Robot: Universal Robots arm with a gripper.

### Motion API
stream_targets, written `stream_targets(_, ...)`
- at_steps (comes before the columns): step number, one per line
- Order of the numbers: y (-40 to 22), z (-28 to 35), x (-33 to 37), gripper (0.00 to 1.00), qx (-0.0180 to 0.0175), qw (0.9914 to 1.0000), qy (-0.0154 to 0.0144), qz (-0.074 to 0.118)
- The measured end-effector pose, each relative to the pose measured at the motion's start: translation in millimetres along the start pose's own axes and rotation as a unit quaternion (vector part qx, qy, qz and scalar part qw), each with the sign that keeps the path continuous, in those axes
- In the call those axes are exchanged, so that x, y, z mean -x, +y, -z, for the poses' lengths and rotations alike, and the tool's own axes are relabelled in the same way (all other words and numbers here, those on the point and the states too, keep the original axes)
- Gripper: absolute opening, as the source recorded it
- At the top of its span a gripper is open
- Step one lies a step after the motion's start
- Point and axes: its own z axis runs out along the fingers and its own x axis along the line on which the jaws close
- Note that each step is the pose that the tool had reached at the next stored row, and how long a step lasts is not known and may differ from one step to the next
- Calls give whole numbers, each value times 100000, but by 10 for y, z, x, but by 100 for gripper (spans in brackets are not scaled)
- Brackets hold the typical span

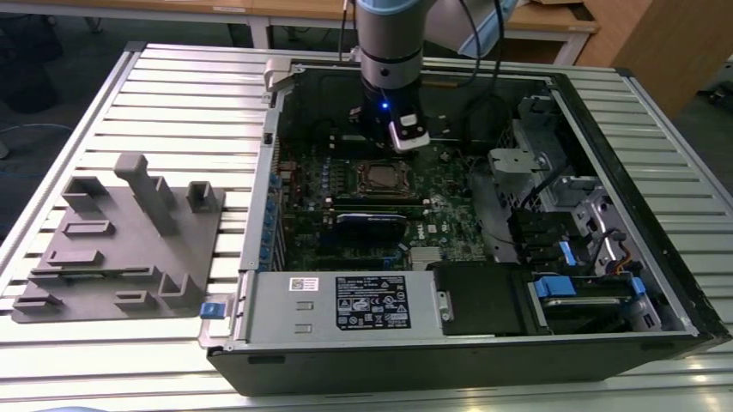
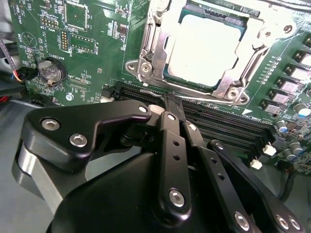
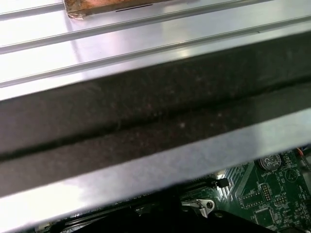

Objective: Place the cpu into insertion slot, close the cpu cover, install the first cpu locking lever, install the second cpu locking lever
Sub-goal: 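Install the first cpu locking lever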

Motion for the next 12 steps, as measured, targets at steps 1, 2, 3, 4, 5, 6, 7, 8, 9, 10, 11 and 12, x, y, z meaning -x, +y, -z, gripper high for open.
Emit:
stream_targets(1,-1,1,-3,11,-24,100000,-72,15)
stream_targets(2,0,0,-3,11,-19,100000,-89,19)
stream_targets(3,0,0,-4,11,-16,100000,-96,26)
stream_targets(4,0,0,-5,11,-22,100000,-102,24)
stream_targets(5,3,0,-6,11,-29,100000,-107,18)
stream_targets(6,6,-1,-8,11,-33,100000,-114,16)
stream_targets(7,9,-1,-9,11,-41,100000,-115,22)
stream_targets(8,13,-2,-11,11,-59,100000,-121,26)
stream_targets(9,17,-2,-14,11,-75,100000,-134,29)
stream_targets(10,20,-3,-16,11,-98,100000,-150,32)
stream_targets(11,24,-3,-19,11,-125,100000,-163,38)
stream_targets(12,28,-4,-21,11,-149,100000,-179,45)
